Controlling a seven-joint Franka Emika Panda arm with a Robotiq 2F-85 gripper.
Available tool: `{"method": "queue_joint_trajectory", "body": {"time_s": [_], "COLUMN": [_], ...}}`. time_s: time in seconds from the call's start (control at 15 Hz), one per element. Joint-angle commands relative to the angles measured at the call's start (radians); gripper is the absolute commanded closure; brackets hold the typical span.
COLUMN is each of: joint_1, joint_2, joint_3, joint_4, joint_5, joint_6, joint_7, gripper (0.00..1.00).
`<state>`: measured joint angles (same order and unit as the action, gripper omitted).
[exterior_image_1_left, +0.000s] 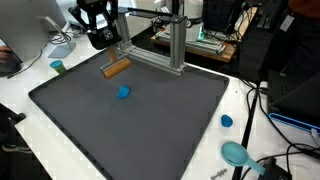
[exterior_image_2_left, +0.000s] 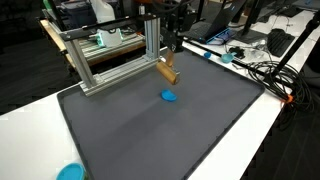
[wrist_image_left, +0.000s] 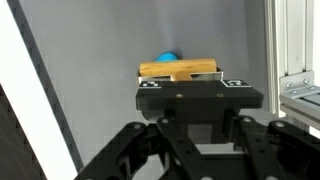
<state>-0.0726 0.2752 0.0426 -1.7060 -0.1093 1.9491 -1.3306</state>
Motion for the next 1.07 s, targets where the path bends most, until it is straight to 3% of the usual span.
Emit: {"method": "queue_joint_trajectory", "body": {"time_s": [0.0,0.07,0.33,1.0], "joint_1": [0.007,0.024,0.025,0.005], "joint_2": [0.0,-0.002,0.03,0.084], "joint_3": [-0.005,-0.013,-0.009,0.038], "joint_4": [0.002,-0.014,-0.024,-0.041], "joint_5": [0.002,-0.072,-0.188,-0.056], "joint_6": [-0.002,0.054,0.161,0.136], "joint_7": [0.0,0.017,-0.063,-0.255], "gripper": [0.54,0.79,0.79,0.79]}}
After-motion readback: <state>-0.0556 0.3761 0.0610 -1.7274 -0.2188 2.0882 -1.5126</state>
